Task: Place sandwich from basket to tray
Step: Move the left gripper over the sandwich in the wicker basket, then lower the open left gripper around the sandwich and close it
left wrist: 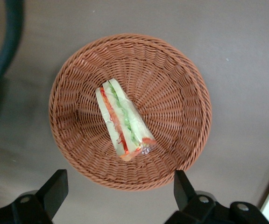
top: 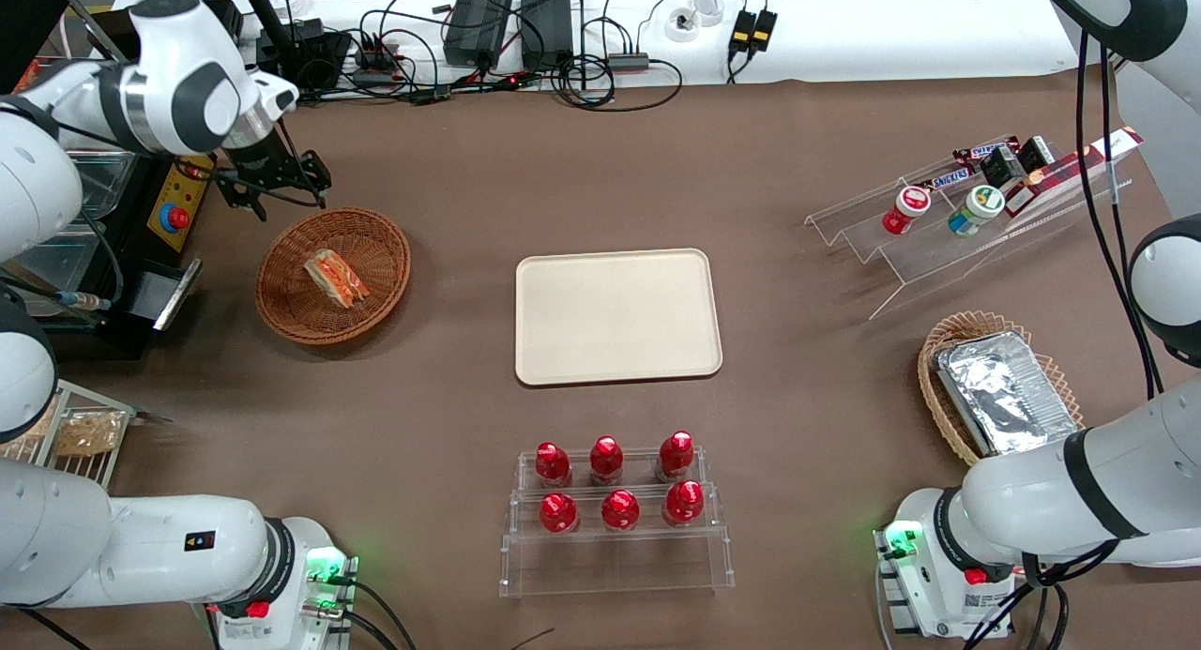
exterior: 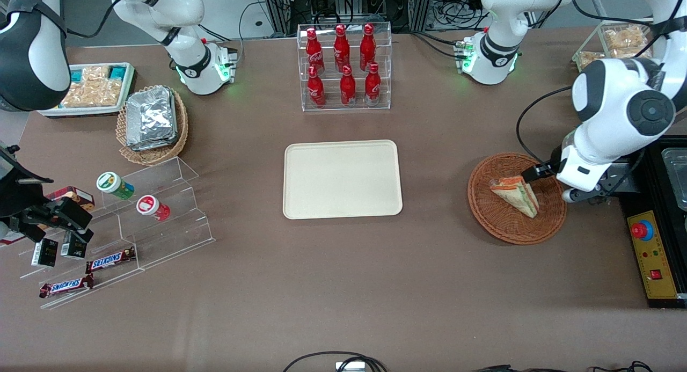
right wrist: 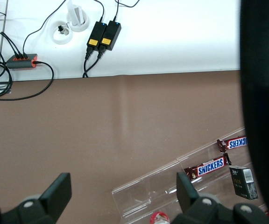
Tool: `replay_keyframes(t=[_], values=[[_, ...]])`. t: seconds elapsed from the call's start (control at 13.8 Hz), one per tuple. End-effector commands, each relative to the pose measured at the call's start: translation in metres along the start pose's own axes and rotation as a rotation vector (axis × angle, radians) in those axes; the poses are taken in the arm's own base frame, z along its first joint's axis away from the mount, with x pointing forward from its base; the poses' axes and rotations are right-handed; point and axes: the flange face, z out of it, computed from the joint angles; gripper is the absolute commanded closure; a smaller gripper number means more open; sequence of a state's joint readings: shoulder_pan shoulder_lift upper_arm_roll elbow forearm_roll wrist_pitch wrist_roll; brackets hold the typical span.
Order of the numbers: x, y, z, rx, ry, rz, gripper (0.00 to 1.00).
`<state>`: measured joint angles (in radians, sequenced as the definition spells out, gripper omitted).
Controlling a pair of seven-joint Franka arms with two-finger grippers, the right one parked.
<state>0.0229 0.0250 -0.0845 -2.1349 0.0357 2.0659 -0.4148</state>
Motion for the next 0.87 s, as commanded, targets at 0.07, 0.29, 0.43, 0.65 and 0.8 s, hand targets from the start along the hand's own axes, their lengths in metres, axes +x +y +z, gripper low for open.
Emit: replay_keyframes(t=[0.07, 0.29, 0.43, 0.65, 0.8], values=[[-0.01, -0.003, 0.028, -0.012, 0.025, -0.139, 0.0], [-0.003, 0.003, 0.05, -0.016, 0.024, -0.242, 0.0], [-0.002, 0.009, 0.066, -0.008, 0.011, -0.29, 0.0], [-0.007, 0.007, 0.081, -0.008, 0.016, -0.308, 0.0], [-0.011, 0.005, 0.091, -0.008, 0.017, -0.307, 0.0]])
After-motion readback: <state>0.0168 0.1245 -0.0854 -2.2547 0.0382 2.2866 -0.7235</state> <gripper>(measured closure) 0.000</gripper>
